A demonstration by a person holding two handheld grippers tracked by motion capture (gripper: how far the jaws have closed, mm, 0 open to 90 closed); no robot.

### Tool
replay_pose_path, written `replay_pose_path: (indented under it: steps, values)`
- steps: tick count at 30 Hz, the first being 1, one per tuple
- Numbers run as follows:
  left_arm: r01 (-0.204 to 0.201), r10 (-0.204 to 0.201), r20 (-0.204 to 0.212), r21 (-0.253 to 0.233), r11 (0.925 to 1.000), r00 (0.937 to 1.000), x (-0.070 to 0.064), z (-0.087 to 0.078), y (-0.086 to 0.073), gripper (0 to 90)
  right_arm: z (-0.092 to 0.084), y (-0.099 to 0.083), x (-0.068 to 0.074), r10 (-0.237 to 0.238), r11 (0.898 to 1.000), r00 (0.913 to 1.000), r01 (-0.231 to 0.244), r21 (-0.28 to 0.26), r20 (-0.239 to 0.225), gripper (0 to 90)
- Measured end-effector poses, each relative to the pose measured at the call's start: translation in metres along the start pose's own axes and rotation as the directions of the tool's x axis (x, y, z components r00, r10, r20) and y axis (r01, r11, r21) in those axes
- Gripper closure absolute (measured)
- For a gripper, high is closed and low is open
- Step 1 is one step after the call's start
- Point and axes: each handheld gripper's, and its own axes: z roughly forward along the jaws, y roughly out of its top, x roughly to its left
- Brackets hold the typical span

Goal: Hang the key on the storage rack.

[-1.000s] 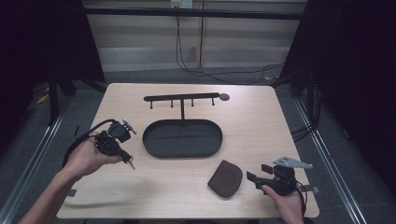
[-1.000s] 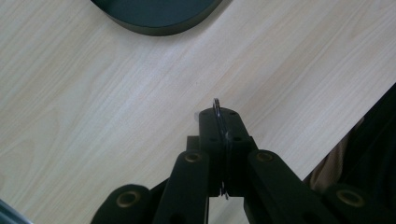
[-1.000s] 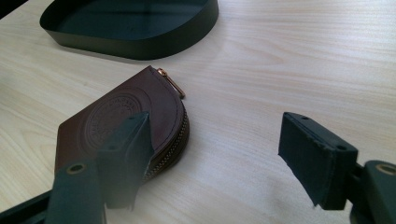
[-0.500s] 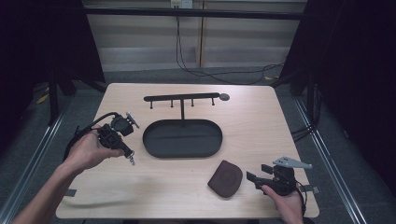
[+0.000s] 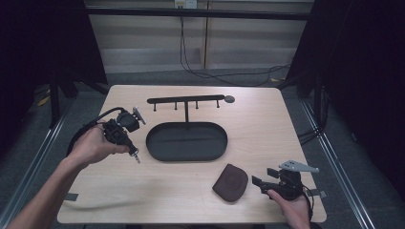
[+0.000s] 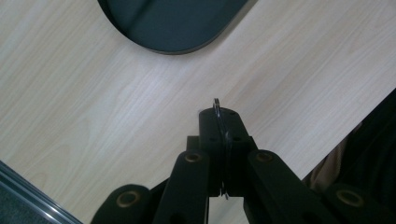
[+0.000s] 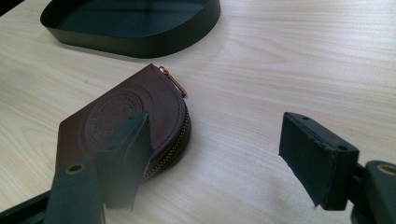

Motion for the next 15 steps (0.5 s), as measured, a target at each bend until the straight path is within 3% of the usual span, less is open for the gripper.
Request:
replay_pose_path:
  steps: [15]
  values:
    - [-0.013,0.013,0.000,-0.018,0.9998,0.9999,0.005,-0.020,0.019,89.4,0.000,0.000,-0.001,0.007,1.000,1.0000,-0.007,0.001,0.000,24.8]
